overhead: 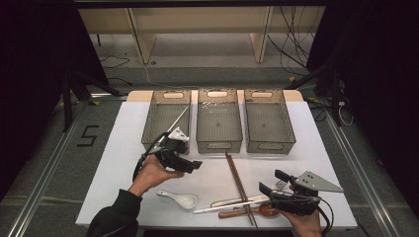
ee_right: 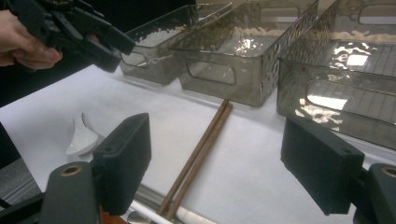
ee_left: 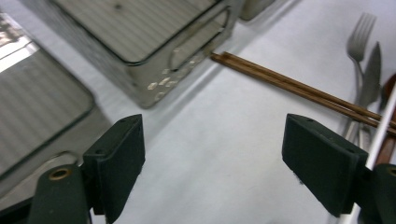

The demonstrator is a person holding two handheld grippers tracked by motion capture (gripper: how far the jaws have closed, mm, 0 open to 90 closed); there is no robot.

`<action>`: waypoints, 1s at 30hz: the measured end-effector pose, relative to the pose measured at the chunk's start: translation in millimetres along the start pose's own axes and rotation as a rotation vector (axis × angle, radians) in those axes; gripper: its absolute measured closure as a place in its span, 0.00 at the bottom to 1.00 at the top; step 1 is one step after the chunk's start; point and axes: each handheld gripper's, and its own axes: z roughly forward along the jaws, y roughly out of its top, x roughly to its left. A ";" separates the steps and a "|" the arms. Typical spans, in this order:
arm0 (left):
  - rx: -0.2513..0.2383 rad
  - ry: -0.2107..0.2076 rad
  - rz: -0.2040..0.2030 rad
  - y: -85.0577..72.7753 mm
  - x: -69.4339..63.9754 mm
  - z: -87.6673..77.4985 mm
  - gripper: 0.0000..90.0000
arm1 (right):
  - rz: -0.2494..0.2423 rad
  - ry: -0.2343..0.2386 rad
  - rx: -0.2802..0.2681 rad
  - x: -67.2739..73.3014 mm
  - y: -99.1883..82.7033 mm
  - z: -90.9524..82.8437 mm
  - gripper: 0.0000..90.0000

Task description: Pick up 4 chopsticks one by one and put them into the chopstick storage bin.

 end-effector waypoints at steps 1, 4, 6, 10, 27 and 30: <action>0.005 -0.006 0.008 -0.1 -2.7 0.8 0.23 | 0.002 0.000 0.001 0.0 0.0 -0.1 0.28; 0.013 -0.018 0.020 -1.0 -9.2 3.0 0.23 | 0.002 0.000 0.001 -0.7 -0.1 -0.1 0.28; 0.019 -0.025 0.027 -2.4 -13.1 4.7 0.23 | 0.003 0.000 0.001 -0.8 -0.1 0.1 0.28; 0.042 -0.042 0.043 -6.5 -22.9 7.6 0.23 | 0.002 0.000 0.000 -0.8 0.0 -0.2 0.28; 0.165 -0.129 0.152 -26.6 -65.3 23.6 0.29 | 0.003 -0.001 0.005 -0.6 -0.1 0.0 0.28; 0.171 -0.146 0.174 -27.8 -70.2 26.4 0.32 | 0.004 -0.001 0.007 -0.5 -0.2 0.3 0.28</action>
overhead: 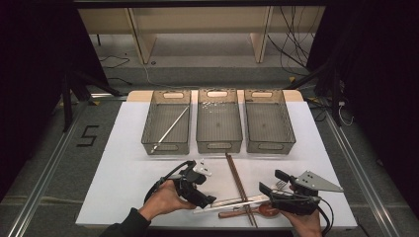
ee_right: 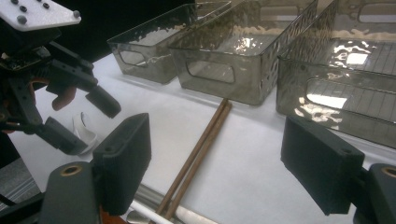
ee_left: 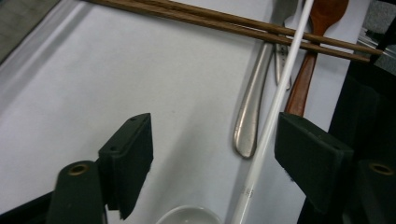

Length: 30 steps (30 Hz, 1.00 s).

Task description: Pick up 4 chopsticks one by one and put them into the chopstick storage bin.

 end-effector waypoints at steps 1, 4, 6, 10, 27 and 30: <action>0.002 -0.007 0.004 0.2 -1.6 1.4 0.34 | -0.001 0.000 0.000 0.0 0.0 0.1 0.28; 0.011 -0.029 0.025 0.8 -5.5 5.8 0.39 | -0.001 0.002 0.001 0.1 -0.1 0.4 0.28; 0.019 -0.036 0.032 1.3 -9.3 9.1 0.41 | -0.003 0.002 0.002 0.0 -0.2 0.6 0.28; 0.034 -0.046 0.066 2.9 -16.8 13.9 0.42 | -0.001 0.001 0.002 -0.2 -0.2 0.4 0.28; 0.069 -0.020 0.146 5.1 -32.2 33.1 0.57 | -0.003 0.005 0.003 -0.1 -0.4 0.7 0.28; 0.073 -0.005 0.150 5.2 -32.5 35.8 0.59 | -0.003 0.005 0.004 -0.2 -0.5 0.6 0.28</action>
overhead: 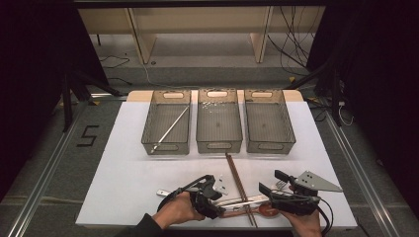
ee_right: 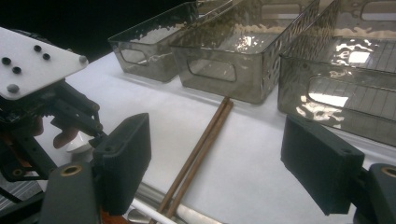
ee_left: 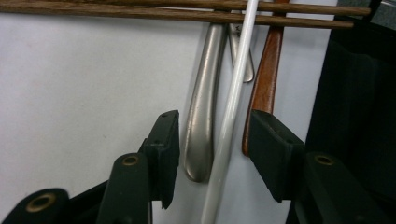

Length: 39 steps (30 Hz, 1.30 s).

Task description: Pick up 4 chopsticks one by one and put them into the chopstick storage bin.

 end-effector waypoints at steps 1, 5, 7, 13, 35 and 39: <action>0.000 0.003 0.003 -0.1 -0.3 1.1 0.60 | 0.001 0.000 0.000 0.0 0.0 0.0 0.28; 0.010 0.018 0.018 0.8 -1.3 3.5 0.60 | 0.005 0.001 -0.002 -0.5 0.0 0.0 0.28; 0.014 0.027 0.024 1.0 -1.4 4.8 0.61 | 0.007 0.001 -0.001 -0.4 0.0 0.0 0.28; 0.023 0.036 0.037 1.3 -1.8 9.2 0.67 | 0.006 0.001 -0.001 -0.8 -0.1 0.0 0.28; 0.006 -0.048 -0.059 0.1 14.4 8.8 0.81 | 0.007 -0.001 0.000 -1.0 -0.3 0.0 0.28; 0.010 -0.067 -0.083 0.0 18.0 8.2 0.81 | 0.008 -0.002 0.000 -0.8 -0.3 0.0 0.28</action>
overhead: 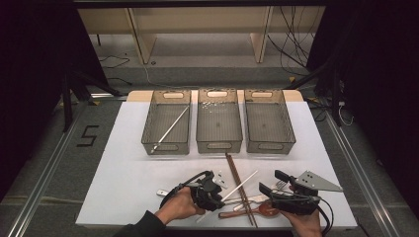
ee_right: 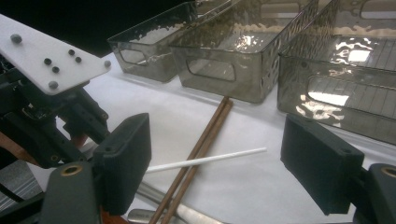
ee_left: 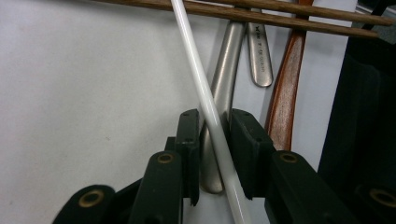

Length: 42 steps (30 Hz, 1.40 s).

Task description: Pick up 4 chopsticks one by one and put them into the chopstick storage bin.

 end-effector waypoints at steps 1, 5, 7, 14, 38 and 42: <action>-0.005 -0.007 -0.013 0.0 0.7 0.0 0.81 | 0.000 0.000 0.000 0.1 0.0 0.1 0.28; -0.003 -0.020 -0.041 0.5 2.6 -0.9 0.82 | 0.000 0.000 -0.001 0.1 -0.1 0.0 0.28; -0.002 -0.026 -0.053 0.6 3.6 -1.1 0.82 | 0.000 0.000 0.000 0.2 -0.1 -0.1 0.28; -0.021 -0.020 -0.095 1.8 7.1 -6.9 0.91 | 0.000 0.001 -0.001 0.3 -0.1 -0.1 0.28; -0.009 0.028 -0.059 5.3 8.1 -2.3 0.93 | -0.001 0.003 0.000 0.6 -0.1 -0.1 0.28; -0.015 0.036 -0.046 5.0 6.5 -2.9 0.93 | 0.000 0.003 -0.001 0.5 0.0 -0.2 0.28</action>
